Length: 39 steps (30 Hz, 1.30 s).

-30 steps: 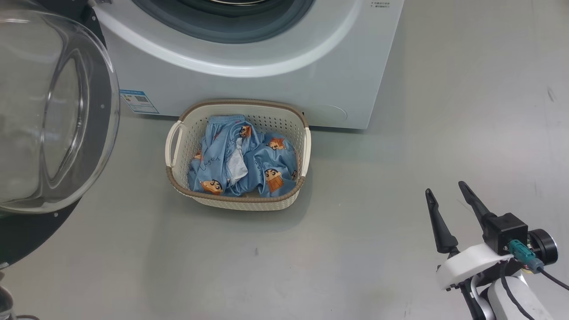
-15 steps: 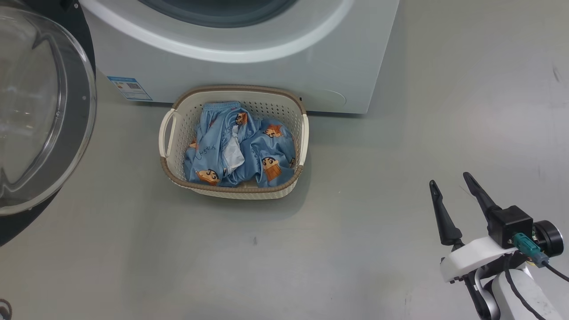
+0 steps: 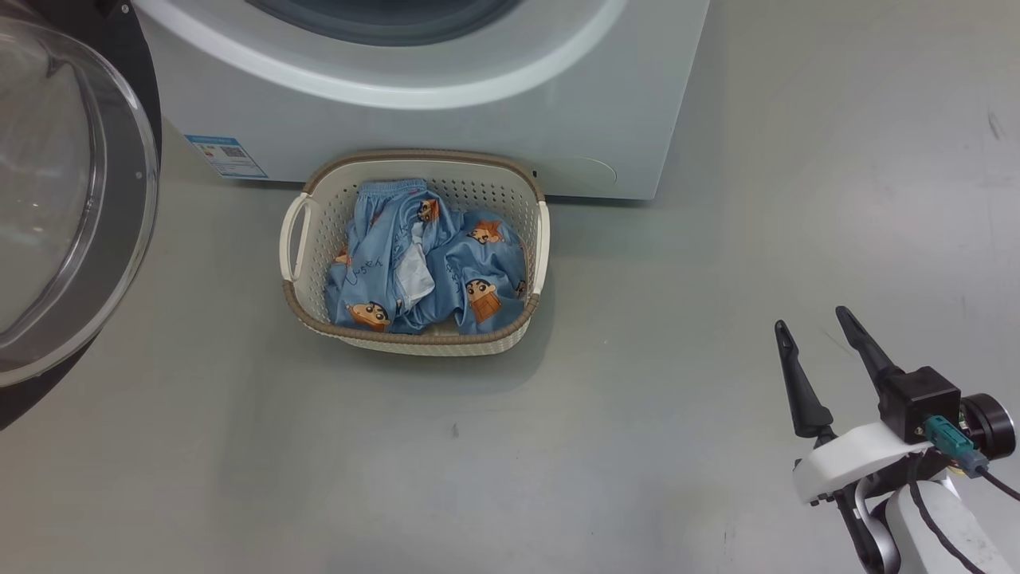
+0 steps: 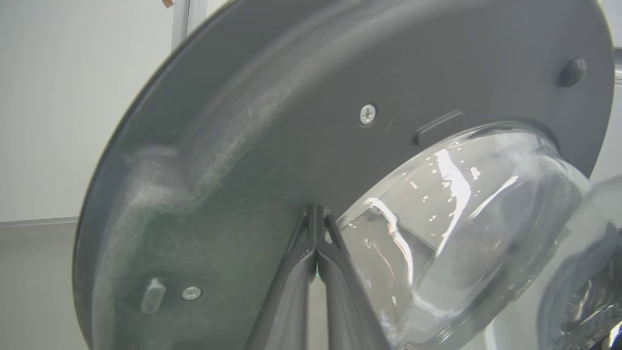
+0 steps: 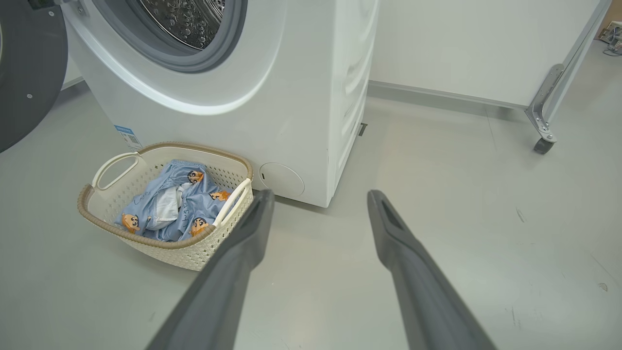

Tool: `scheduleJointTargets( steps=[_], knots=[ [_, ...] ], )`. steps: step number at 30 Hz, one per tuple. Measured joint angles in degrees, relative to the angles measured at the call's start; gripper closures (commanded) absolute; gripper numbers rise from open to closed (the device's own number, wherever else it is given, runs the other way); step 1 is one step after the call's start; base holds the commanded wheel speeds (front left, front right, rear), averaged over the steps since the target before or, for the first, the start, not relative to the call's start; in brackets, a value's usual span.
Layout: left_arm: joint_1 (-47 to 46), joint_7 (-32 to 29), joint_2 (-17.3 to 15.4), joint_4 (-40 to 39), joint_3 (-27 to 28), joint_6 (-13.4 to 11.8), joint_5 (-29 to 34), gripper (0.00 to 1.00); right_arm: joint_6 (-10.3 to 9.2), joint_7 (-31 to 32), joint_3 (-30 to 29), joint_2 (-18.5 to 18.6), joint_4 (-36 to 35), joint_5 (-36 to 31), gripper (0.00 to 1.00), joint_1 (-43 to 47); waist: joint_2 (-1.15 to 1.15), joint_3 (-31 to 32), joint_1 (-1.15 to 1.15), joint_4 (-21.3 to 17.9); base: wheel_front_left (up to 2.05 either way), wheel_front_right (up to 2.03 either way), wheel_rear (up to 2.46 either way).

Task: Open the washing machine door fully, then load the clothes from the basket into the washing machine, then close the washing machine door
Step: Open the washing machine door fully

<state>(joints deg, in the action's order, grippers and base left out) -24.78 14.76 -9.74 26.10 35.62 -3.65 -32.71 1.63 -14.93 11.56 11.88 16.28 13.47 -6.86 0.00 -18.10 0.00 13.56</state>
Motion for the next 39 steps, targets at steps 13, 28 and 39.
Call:
scheduleJointTargets(
  steps=[13,28,39],
  knots=[
    [0.59,0.00,1.64,-3.64,-0.74,5.50,5.23,1.00,0.00,0.00,-0.42,-1.38,0.87,0.16,0.00,0.03,0.00,3.03,0.00,0.52,0.00,0.00,0.00],
    [8.66,0.00,8.14,-12.40,-5.32,10.07,10.92,0.00,0.82,0.00,0.20,-3.54,1.09,0.19,0.00,0.36,0.00,7.71,0.00,-0.65,0.00,0.00,0.00],
    [15.22,0.00,8.42,-17.18,-13.48,10.59,15.51,0.00,0.83,0.00,0.14,-4.71,0.20,0.18,0.00,0.48,0.00,9.65,0.00,-3.73,0.00,0.00,0.00]
  ],
)
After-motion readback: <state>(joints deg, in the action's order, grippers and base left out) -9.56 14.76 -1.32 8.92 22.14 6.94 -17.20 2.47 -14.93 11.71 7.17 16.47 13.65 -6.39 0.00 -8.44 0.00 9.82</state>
